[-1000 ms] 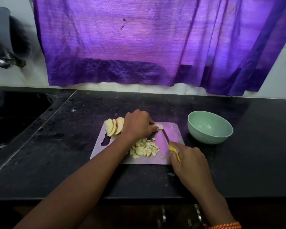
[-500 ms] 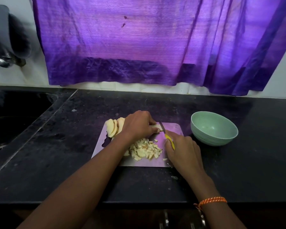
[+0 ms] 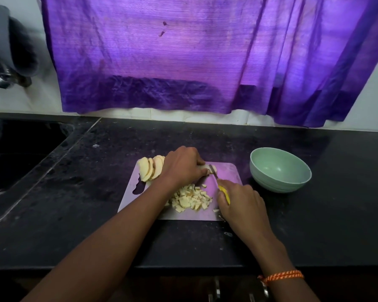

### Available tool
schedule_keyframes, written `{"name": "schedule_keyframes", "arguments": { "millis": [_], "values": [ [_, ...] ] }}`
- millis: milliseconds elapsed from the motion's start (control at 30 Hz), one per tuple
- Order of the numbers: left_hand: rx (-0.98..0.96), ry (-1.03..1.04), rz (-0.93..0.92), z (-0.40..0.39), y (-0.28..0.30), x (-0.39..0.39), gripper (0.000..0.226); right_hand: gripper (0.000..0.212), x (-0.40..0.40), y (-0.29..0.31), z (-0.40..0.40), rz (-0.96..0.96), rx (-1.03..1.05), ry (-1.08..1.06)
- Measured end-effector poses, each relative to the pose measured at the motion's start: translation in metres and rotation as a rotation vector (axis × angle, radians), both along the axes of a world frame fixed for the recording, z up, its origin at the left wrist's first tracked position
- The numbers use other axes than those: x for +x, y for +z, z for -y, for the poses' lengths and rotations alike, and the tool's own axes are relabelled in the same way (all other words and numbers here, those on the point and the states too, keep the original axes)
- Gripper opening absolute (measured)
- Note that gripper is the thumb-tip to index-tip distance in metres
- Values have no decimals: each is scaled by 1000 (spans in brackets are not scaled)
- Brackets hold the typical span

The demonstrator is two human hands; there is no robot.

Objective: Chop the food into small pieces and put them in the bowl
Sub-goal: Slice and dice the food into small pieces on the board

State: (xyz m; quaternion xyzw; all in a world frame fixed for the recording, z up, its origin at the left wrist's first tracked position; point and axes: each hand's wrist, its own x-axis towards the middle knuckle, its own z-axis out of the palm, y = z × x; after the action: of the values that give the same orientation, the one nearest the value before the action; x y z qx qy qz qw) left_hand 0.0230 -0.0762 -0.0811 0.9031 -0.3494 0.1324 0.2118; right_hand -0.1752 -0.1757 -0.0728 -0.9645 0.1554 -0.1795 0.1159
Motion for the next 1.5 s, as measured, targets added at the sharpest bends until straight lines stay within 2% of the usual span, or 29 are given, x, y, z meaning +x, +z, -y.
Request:
{"name": "schedule_keyframes", "arguments": {
  "millis": [267, 433, 600, 933, 1167, 1500],
  "values": [
    [33, -4, 58, -3, 4, -1, 36, 41, -32, -7, -2, 75, 13, 18],
    [30, -19, 18, -9, 9, 4, 46, 41, -15, -4, 1, 211, 55, -31],
    [49, -9, -8, -11, 8, 6, 42, 36, 15, 3, -2, 126, 58, -40],
    [46, 5, 7, -7, 3, 8, 40, 39, 20, -1, -3, 57, -14, -9],
    [44, 45, -30, -6, 0, 10, 37, 33, 32, 6, -7, -8, -27, 21],
    [37, 54, 22, -2, -2, 6, 40, 41, -9, -2, -4, 0, 33, 21]
  ]
}}
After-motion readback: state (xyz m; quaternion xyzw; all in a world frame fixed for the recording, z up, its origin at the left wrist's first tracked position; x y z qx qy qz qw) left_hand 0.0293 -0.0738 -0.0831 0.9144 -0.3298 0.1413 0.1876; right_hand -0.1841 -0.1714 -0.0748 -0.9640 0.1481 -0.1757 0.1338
